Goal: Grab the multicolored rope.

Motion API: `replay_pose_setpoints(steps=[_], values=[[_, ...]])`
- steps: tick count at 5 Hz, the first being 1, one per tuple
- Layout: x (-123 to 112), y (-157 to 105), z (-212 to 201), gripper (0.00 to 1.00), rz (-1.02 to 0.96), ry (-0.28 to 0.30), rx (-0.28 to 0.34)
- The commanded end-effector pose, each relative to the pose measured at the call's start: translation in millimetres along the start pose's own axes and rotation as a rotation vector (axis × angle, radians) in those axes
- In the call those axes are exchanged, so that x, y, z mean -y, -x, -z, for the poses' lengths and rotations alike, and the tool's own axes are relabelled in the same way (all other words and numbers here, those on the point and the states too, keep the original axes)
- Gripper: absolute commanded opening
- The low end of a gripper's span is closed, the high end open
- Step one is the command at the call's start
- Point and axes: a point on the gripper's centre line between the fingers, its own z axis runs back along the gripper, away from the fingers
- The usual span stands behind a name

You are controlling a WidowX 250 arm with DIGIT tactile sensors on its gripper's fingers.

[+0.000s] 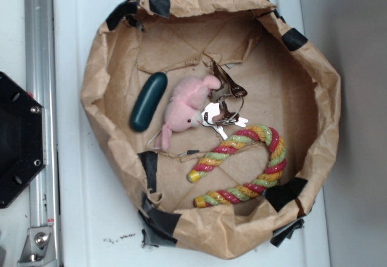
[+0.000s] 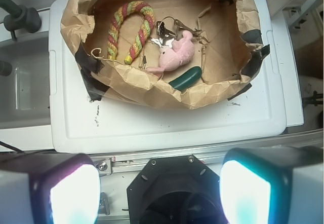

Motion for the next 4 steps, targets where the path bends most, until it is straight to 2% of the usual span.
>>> replay_pose_setpoints(steps=[1,2,3,4], values=[[0,0,0,1.00,0.000,0.000,0.000],[-8,-47,33,1.00,0.089,-0.074,0.177],[-9,-94,77,1.00,0.109,-0.089,0.226],[-1,-140,115,1.00,0.160,-0.067,0.234]])
